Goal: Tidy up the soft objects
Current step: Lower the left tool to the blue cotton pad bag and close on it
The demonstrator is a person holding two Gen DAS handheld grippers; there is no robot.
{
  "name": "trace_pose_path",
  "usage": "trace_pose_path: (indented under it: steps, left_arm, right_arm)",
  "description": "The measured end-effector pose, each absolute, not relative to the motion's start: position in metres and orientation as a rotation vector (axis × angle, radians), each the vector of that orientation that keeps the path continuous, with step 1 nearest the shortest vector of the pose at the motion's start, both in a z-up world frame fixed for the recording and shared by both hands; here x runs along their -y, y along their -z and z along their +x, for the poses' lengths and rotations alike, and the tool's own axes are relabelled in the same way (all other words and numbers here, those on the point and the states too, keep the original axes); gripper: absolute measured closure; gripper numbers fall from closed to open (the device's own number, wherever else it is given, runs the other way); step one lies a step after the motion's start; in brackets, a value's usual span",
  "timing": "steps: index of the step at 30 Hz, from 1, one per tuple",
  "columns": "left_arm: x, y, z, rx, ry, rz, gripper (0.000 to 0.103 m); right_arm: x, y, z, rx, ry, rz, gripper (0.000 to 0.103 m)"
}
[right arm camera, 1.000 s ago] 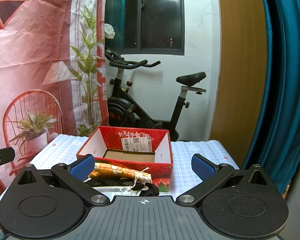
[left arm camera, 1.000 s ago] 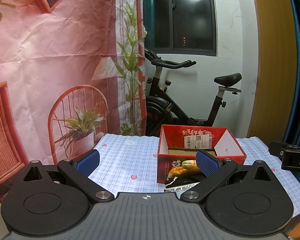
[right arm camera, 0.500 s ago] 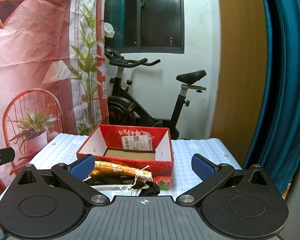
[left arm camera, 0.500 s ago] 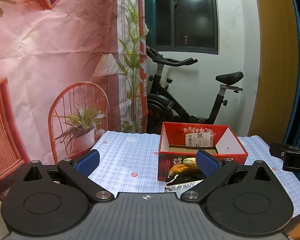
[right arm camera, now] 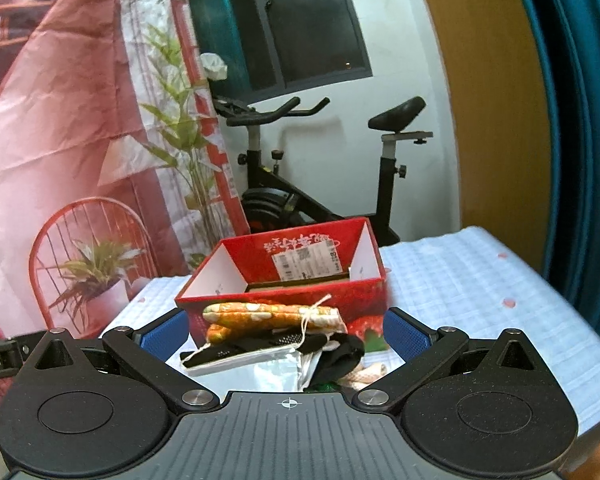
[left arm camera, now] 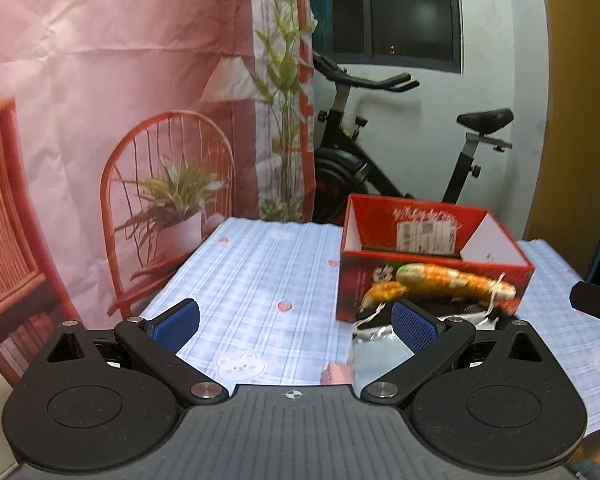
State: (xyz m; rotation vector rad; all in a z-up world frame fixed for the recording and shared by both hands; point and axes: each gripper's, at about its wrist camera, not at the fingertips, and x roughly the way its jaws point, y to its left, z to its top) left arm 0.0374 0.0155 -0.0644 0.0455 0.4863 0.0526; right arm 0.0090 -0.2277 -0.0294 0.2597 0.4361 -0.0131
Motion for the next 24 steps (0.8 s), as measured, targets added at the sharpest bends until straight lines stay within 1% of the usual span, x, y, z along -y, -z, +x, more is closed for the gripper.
trace_pose_path:
  steps: [10,18,24]
  left_arm:
    - [-0.017,0.118,0.056,-0.561,-0.029,0.071,0.000]
    - [-0.019,0.142,0.058,-0.578,-0.005,0.049,0.000]
    - [-0.012,0.152,0.053,-0.573,0.024,0.053,0.000]
  right_arm:
    - [0.225,0.091,0.019,-0.546,0.025,0.216,0.000]
    - [0.221,0.111,0.016,-0.569,0.023,0.207,0.000]
    - [0.215,0.120,0.009,-0.555,0.022,0.142,0.000]
